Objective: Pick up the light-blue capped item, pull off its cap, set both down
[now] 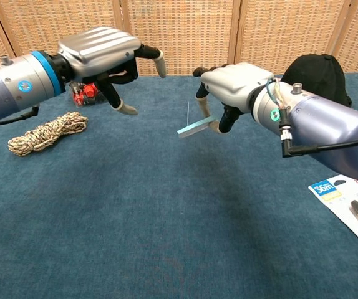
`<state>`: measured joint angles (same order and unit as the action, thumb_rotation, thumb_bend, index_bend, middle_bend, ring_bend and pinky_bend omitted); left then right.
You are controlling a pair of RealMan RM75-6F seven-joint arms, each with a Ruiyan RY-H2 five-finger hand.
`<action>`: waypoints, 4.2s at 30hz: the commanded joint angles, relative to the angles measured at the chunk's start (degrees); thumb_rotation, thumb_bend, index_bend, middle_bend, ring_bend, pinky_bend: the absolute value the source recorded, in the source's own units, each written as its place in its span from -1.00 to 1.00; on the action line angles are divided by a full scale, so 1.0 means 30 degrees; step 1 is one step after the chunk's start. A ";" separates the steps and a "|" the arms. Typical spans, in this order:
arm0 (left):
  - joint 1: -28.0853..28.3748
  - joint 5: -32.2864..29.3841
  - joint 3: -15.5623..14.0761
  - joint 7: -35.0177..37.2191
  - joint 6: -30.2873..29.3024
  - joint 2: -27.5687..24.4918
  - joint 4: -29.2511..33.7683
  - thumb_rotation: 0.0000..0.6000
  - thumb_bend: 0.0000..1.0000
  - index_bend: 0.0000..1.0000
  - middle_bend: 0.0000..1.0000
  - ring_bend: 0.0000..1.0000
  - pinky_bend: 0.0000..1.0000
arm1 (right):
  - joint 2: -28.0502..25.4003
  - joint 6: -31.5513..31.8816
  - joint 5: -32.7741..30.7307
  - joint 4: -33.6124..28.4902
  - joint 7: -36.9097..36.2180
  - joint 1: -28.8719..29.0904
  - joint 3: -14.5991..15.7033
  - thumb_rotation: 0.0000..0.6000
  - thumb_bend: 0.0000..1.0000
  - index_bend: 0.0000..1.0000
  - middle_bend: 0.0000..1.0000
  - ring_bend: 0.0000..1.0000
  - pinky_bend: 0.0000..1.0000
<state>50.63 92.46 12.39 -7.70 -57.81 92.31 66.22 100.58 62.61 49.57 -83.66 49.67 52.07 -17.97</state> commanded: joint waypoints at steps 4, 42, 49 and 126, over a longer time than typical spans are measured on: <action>0.0235 -0.0164 -0.0320 0.0086 -0.0161 0.0807 -0.0758 1.00 -1.00 -0.30 0.91 0.95 0.89 | -0.0288 0.0072 -0.0212 -0.0159 -0.0171 -0.0018 0.0075 1.00 0.03 0.26 -1.00 -1.00 -1.00; 0.2757 -0.0856 -0.0603 0.2939 -0.1068 0.5880 -0.7140 1.00 -0.73 -0.19 0.91 0.95 0.89 | -0.1030 0.0817 -0.0885 -0.1215 -0.0653 0.0136 0.0762 1.00 0.06 0.26 -1.00 -1.00 -1.00; 0.2918 -0.0997 -0.0627 0.3039 -0.1255 0.6099 -0.7327 1.00 -0.69 -0.15 0.91 0.95 0.89 | -0.1222 0.0846 -0.0898 -0.1284 -0.0869 0.0093 0.0858 1.00 0.07 0.26 -1.00 -1.00 -1.00; 0.3779 -0.1995 -0.0727 0.4427 -0.1746 0.8322 -1.0934 1.00 0.04 0.50 0.92 0.95 0.89 | -0.2125 0.1120 -0.0796 -0.1490 -0.1489 0.0073 0.1247 1.00 0.14 0.27 -1.00 -1.00 -1.00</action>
<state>62.12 86.51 10.30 5.66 -62.98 117.32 33.51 94.26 65.90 46.97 -88.39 45.30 52.31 -14.27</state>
